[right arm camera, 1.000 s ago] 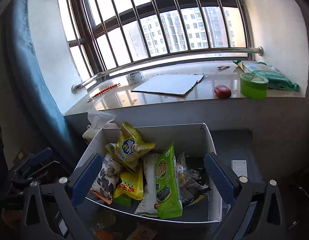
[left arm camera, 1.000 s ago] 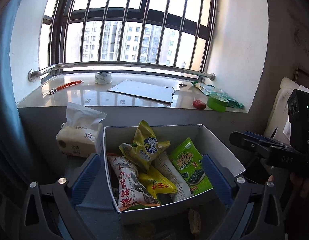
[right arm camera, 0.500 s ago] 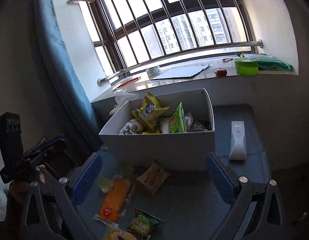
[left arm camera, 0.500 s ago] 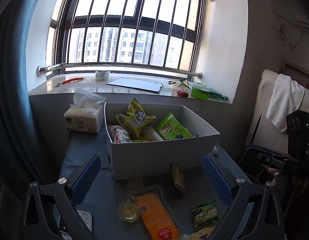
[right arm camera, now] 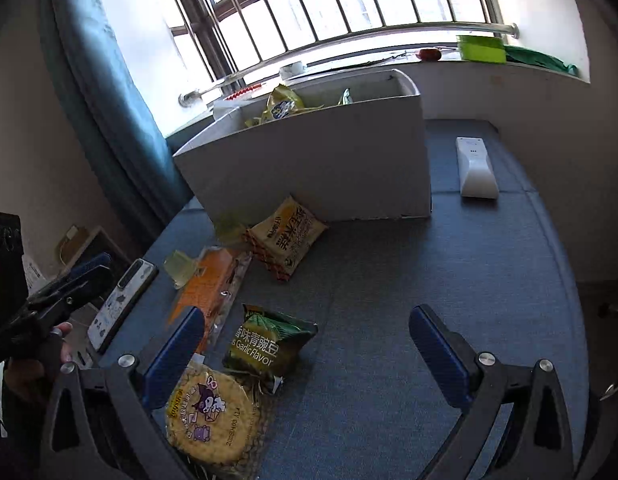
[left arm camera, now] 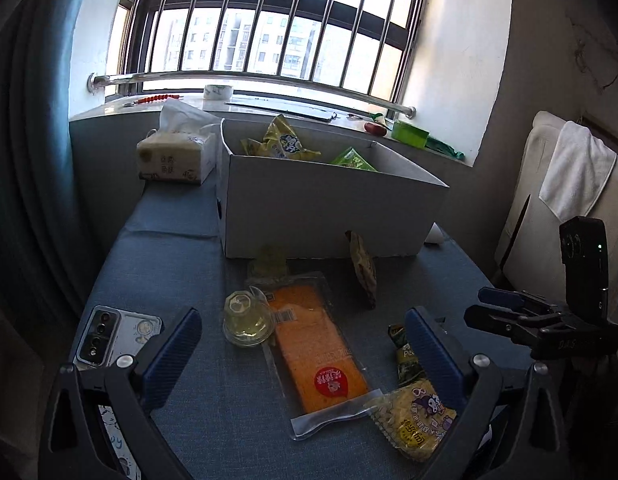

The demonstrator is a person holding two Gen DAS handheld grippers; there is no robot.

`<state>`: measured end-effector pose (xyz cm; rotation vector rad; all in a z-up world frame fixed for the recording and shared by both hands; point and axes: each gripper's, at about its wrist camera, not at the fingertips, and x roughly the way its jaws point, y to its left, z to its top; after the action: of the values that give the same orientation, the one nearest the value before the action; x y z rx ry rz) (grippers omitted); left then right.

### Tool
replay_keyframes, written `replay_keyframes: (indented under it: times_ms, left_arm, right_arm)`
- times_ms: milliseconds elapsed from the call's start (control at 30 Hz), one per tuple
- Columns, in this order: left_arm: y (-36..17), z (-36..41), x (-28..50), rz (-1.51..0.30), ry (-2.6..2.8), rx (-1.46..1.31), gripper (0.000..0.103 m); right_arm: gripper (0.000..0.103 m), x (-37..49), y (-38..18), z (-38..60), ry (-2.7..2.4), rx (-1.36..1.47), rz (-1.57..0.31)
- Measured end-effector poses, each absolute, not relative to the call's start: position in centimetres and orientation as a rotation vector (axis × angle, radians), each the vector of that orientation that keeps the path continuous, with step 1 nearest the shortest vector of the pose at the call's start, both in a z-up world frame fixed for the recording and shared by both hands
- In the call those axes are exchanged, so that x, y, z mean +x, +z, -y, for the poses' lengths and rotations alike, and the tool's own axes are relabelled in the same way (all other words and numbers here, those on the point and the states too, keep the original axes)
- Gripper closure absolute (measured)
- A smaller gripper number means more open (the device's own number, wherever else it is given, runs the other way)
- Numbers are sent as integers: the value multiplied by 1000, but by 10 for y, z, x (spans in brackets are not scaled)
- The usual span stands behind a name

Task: Organize snacks
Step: 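Withdraw both tools and reach the right tool toward the yellow bread bag, then grasp the long white bar bag with the right tool while the left tool grasps the clear jelly cup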

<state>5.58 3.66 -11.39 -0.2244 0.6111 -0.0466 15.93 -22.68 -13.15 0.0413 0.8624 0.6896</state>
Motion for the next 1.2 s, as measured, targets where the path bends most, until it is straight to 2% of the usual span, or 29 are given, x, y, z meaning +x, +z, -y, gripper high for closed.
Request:
replay_keyframes:
  times_ms: [400,733,767,800,867,1200]
  left_arm:
    - [-121,-43,58,-647,-53,-250,0]
    - [-127,-50,60,-665,-45,-269,0]
    - [-127,-51,60,-668,-39,-269,0]
    - [-127,-51,60,-669,-35,-268,0]
    - [-126,-52,59,-664,-34,-269,0]
    - [-138,-58,79,-717,-9,-241,0]
  right_arm:
    - [0,222,-146,139,766,-263,-893]
    - [0,253,-170,106,724,-235,-1054]
    - [4,252,-172,105,719,-233,-1057]
    - [40,251,-173,106,711,-234,-1059]
    - [83,246,-165,112,675,-240,-1003]
    - [84,208,-131,175,742,24,-939]
